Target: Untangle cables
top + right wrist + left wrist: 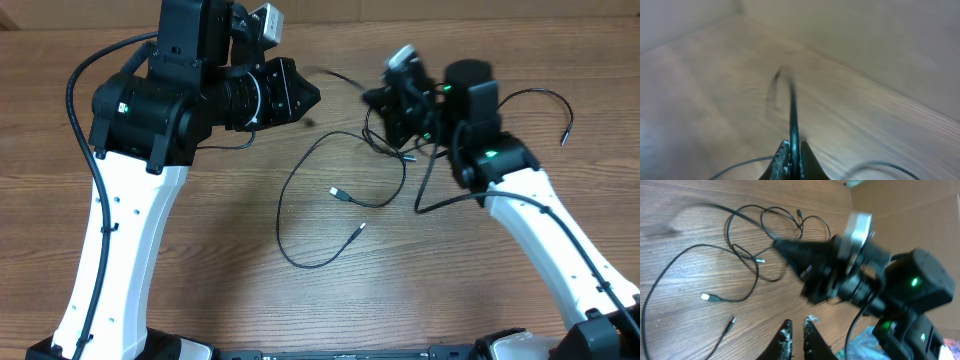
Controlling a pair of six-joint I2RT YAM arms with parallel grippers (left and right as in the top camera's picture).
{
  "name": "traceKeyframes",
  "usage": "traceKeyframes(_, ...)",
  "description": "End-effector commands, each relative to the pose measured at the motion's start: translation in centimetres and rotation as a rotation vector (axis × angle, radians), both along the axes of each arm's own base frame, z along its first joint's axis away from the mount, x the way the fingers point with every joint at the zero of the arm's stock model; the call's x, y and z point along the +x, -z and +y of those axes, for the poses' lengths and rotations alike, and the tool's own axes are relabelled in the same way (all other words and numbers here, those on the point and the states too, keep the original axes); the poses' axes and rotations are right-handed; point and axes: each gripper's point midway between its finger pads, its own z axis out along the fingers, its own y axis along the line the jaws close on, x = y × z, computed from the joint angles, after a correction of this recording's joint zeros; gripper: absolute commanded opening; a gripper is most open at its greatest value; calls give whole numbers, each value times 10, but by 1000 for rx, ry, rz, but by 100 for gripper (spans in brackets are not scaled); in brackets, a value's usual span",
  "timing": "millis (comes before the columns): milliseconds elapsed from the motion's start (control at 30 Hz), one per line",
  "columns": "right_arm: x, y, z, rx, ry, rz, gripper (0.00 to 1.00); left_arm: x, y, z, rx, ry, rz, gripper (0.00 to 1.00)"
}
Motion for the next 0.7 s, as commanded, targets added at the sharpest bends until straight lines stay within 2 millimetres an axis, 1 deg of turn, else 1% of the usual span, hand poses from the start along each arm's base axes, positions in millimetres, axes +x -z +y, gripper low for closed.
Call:
traceKeyframes(0,26,-12,-43,54,177,2,4,-6,-16,2,8,48,-82,11)
traceKeyframes(67,34,-19,-65,108,247,10,4,-6,-15,2,19,55,-90,10)
traceKeyframes(133,43,-29,-94,173,334,12,4,-5,-12,5,38,42,-87,11)
traceKeyframes(167,45,-32,-104,186,359,5,4,-5,-10,7,46,36,-84,11)
traceKeyframes(267,48,-46,-144,197,450,-38,4,-6,-7,9,64,36,-79,11)
traceKeyframes(300,49,-50,-159,194,491,-53,4,-7,-7,9,69,39,-80,11)
traceKeyframes(367,47,-62,-198,183,620,-96,4,-7,-5,11,79,36,-77,11)
traceKeyframes(433,42,-73,-238,157,766,-144,4,-7,-3,13,92,26,-73,12)
traceKeyframes(500,31,-85,-282,128,928,-191,4,-7,-1,15,100,21,-67,13)
traceKeyframes(533,22,-91,-306,104,1010,-218,4,-8,0,15,101,22,-63,13)
traceKeyframes(633,-4,-104,-367,33,1190,-275,4,-10,1,15,105,22,-52,14)
traceKeyframes(667,-12,-105,-383,12,1228,-284,4,-10,2,15,106,23,-48,14)
